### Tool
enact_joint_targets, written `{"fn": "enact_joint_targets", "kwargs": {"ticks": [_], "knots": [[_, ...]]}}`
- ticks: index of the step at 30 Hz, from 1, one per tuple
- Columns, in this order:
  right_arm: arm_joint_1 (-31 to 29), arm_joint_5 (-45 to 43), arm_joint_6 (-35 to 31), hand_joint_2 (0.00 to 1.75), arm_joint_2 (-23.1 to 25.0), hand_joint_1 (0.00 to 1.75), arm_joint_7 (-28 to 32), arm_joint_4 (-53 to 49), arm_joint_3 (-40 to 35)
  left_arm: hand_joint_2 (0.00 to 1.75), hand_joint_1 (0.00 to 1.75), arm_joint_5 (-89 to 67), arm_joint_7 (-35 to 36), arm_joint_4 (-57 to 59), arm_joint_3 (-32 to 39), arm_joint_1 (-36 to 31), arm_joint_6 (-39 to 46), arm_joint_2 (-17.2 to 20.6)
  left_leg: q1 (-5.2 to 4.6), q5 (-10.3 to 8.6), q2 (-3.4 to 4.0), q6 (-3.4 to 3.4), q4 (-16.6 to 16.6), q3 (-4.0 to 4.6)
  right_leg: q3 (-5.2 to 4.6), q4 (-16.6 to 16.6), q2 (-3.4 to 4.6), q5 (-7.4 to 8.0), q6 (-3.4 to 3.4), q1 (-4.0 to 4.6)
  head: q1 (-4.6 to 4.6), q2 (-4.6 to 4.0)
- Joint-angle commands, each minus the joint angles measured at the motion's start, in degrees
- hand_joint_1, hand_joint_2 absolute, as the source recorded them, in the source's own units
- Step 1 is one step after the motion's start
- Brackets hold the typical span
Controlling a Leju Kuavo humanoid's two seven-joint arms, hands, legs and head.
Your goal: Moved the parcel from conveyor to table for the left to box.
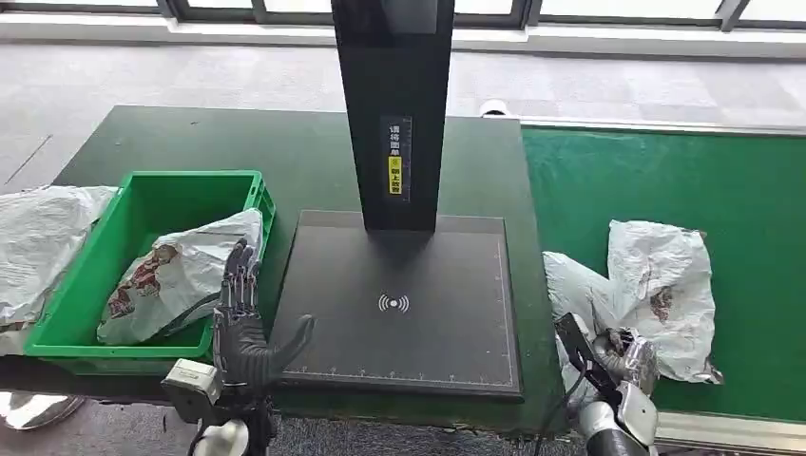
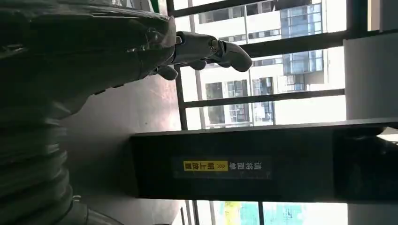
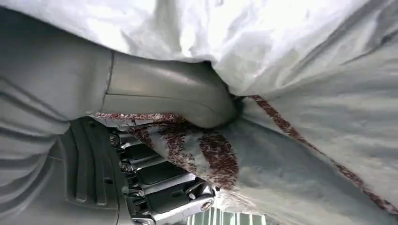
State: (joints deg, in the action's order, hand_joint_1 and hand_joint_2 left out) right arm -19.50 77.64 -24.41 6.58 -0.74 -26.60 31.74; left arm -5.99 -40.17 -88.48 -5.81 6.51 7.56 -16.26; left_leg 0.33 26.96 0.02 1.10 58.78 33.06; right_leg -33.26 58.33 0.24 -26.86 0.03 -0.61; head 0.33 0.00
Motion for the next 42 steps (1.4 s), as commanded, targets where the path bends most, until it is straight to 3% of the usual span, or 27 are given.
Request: {"fn": "enact_joint_targets", "kwargs": {"ticks": [1, 19, 20, 24, 25, 26, 30, 34, 38, 42], "knots": [[0.2, -0.3, 1.2, 1.75, -1.0, 1.75, -0.4, 5.7, 1.3, 1.75, 0.00, -0.1, 0.2, 2.8, -2.0, 0.6, 0.0, -0.7, 0.01, -0.07, -0.13, -0.02, -0.1, -0.05, 0.11, -0.2, -0.15, 0.04, -0.01, 0.02, 0.02, 0.00], [0.3, -0.7, 0.8, 1.75, -0.9, 1.75, 0.1, 5.4, 1.3, 1.75, 0.00, -0.2, 0.2, 3.2, -2.0, 0.2, -0.3, -0.8, 0.03, -0.02, -0.13, -0.02, -0.1, -0.04, 0.12, -0.1, -0.13, -0.01, -0.01, 0.04, 0.02, 0.00], [0.7, -2.0, -4.8, 1.75, -0.3, 1.75, 2.6, 3.6, 1.6, 1.75, 0.00, -0.4, 0.2, 3.1, -1.7, 0.3, -0.4, -1.0, 0.03, -0.06, -0.15, -0.03, -0.1, -0.04, 0.12, -0.2, -0.16, 0.01, -0.01, 0.04, 0.00, 0.00], [2.0, -8.1, -15.4, 1.75, 1.9, 1.75, 14.7, -4.0, 1.4, 1.75, 0.00, -0.7, 0.2, 2.6, -1.2, 0.9, -0.8, -1.4, -0.01, -0.03, -0.12, -0.03, -0.1, 0.01, 0.06, -0.1, -0.13, -0.01, 0.00, 0.00, 0.02, 0.00], [5.6, -15.4, -15.6, 1.75, 10.2, 1.75, 35.9, -24.7, 11.3, 1.75, 0.00, -1.2, 0.2, 3.0, -1.0, 0.4, -1.5, -1.7, 0.00, -0.01, -0.08, -0.02, -0.1, 0.04, 0.03, -0.1, -0.09, -0.01, -0.01, 0.00, 0.02, -0.02], [6.0, -17.6, -15.6, 1.75, 12.6, 1.75, 40.2, -29.2, 12.5, 1.75, 0.00, -1.4, 0.2, 3.6, -0.7, -0.2, -1.5, -1.9, 0.01, -0.10, -0.11, -0.05, -0.3, 0.00, 0.08, -0.3, -0.14, 0.08, -0.01, 0.02, 0.02, -0.02], [11.7, -29.2, -15.6, 1.75, 13.4, 1.75, 40.7, -43.5, 3.2, 1.75, 0.00, -1.4, 0.2, 4.7, -0.2, -1.0, -2.3, -2.0, -0.05, -0.01, -0.10, 0.03, -0.1, 0.38, -0.35, 0.1, -0.07, -0.02, -0.05, -0.08, 0.02, 0.00], [12.1, -30.0, -15.6, 1.75, 13.4, 1.75, 40.7, -44.4, 2.8, 1.75, 0.00, -1.4, 0.2, 5.0, -0.3, -1.1, -2.4, -1.9, -0.12, -0.07, -0.55, 0.02, -0.1, 0.54, -0.46, 0.1, -0.49, -0.15, -0.05, -0.14, 0.00, -0.02], [12.1, -30.0, -15.6, 1.75, 13.4, 1.75, 40.7, -44.4, 2.8, 1.75, 0.00, -1.4, 0.2, 5.0, -0.3, -1.1, -2.4, -1.9, -0.01, 0.00, -0.27, -0.03, -0.3, 0.22, -0.13, -0.2, -0.22, -0.10, -0.06, -0.03, 0.02, 0.00], [12.1, -30.0, -15.6, 1.75, 13.4, 1.75, 40.7, -44.4, 2.8, 1.75, 0.00, -1.4, 0.2, 5.0, -0.3, -1.1, -2.4, -1.9, -0.04, -0.01, -0.30, 0.01, -0.1, 0.44, -0.42, 0.0, -0.24, -0.14, -0.09, -0.14, 0.00, 0.00]]}}
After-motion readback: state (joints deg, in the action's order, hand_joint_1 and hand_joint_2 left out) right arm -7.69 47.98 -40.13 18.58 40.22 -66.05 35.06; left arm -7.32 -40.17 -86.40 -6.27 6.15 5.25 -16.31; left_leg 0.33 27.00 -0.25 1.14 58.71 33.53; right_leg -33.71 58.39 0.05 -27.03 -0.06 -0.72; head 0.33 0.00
